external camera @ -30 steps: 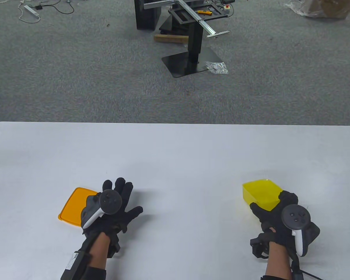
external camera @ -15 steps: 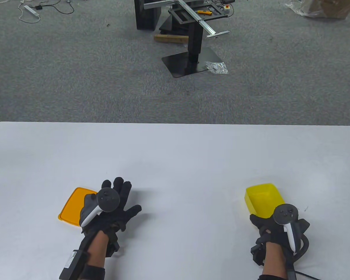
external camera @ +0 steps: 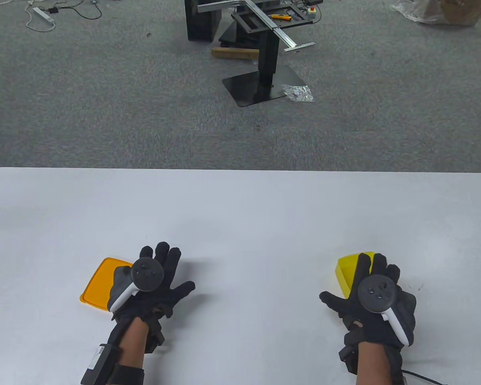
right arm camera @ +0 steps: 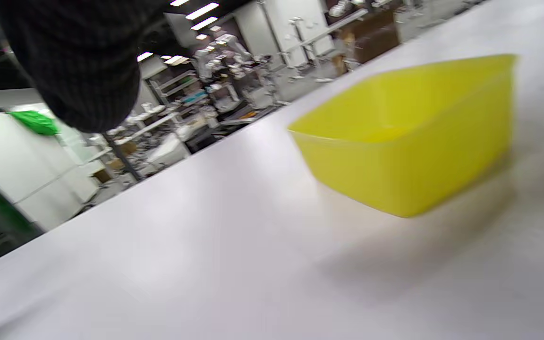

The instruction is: Remove lid from plastic food container

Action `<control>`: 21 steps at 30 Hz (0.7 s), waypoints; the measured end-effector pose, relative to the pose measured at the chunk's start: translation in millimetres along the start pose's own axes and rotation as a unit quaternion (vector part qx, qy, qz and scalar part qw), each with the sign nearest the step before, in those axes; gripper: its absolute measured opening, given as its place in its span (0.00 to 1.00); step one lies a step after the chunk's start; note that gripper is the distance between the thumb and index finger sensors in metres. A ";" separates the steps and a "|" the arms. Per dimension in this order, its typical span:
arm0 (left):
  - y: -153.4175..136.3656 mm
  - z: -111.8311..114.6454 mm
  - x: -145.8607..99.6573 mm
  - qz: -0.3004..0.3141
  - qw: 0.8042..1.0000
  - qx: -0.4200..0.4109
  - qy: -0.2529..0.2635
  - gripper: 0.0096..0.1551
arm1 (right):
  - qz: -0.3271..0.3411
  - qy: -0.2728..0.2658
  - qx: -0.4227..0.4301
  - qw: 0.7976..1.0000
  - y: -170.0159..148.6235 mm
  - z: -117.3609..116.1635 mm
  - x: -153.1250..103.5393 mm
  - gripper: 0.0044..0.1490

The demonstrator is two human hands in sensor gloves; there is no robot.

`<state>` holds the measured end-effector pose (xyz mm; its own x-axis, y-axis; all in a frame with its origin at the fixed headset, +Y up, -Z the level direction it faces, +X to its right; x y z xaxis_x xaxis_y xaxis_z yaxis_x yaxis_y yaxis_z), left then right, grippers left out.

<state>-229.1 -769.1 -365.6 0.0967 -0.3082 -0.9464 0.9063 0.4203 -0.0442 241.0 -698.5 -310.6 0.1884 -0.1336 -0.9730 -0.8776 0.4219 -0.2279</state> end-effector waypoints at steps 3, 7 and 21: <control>5.7 1.4 -0.5 0.009 1.000 0.005 -0.004 0.61 | 0.043 -0.005 -0.021 0.999 20.7 -8.8 0.2 0.72; 16.9 8.4 -0.4 0.026 0.999 0.029 -0.008 0.62 | 0.068 0.011 -0.025 0.997 35.5 -35.1 14.2 0.68; 39.1 38.5 7.6 0.036 0.993 0.103 -0.048 0.63 | 0.087 0.116 -0.065 0.987 46.6 -101.6 37.4 0.65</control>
<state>-177.0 -787.8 -362.2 0.1942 -0.3668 -0.9098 0.9595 0.2641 0.0983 162.3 -774.9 -353.8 -0.0621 -0.2771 -0.9588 -0.9401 0.3389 -0.0370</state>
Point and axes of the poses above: the tracker on the back of each hand, its own y axis roughly to the thumb side, its own x axis roughly from the wrist to the fingertips, z = x × y, the point moved 4 cm from there along x, roughly from the wrist to the fingertips, and after that the axes turned 5 degrees about -z, right-handed, at the moved point
